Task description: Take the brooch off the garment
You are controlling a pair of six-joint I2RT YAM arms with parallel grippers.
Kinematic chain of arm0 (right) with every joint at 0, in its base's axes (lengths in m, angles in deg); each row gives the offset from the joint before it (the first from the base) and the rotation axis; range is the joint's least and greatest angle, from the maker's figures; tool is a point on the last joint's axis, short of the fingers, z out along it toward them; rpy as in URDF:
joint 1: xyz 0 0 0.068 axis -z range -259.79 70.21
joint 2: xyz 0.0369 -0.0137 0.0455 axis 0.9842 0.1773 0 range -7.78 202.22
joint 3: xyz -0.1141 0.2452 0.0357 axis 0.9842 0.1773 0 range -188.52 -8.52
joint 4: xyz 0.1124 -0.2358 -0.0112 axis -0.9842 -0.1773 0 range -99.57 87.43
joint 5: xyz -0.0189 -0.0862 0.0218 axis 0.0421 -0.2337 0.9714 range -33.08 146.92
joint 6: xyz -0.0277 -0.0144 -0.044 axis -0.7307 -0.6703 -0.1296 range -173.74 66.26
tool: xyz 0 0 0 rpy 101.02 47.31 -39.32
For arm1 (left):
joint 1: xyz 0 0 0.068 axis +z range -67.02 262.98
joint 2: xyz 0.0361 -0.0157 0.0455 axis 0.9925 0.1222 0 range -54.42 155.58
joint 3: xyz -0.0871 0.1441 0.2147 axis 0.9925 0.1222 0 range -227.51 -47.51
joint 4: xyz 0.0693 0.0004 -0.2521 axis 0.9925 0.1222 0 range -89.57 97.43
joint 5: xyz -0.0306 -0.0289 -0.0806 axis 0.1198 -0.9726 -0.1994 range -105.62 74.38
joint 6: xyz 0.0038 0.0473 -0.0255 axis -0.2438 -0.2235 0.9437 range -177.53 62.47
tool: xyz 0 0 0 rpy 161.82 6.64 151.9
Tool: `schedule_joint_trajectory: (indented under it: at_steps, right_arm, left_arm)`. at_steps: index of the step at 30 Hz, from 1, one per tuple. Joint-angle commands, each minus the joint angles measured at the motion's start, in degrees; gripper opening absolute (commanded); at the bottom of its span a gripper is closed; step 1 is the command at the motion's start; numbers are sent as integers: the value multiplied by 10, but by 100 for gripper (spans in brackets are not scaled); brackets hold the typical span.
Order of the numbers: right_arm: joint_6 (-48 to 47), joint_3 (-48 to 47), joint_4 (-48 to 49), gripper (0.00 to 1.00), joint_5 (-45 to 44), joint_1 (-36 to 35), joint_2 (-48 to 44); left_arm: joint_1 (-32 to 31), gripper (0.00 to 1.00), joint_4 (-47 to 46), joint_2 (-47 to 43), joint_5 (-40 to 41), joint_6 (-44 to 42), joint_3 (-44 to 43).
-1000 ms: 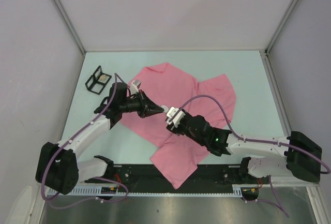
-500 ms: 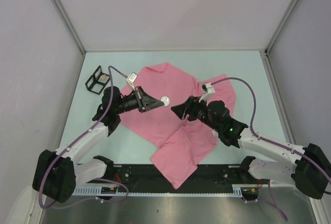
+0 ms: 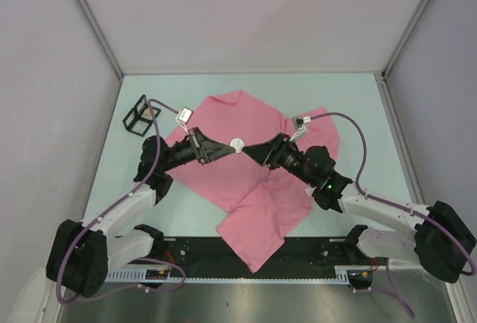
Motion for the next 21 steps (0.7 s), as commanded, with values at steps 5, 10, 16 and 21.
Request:
schedule_joint_trajectory:
  at_steps: [5, 10, 16, 21]
  right_arm:
    - [22, -1, 120, 40, 24, 2, 36]
    - [33, -1, 154, 23, 45, 2, 53]
    - [13, -1, 178, 0, 101, 16, 54]
    - [-9, 7, 157, 0, 158, 43, 30]
  left_arm:
    - [-1, 0, -84, -1, -20, 25, 17]
    - [-1, 0, -94, -2, -22, 29, 23]
    - [21, 41, -29, -27, -46, -5, 14]
    - [74, 56, 2, -67, -78, -15, 28]
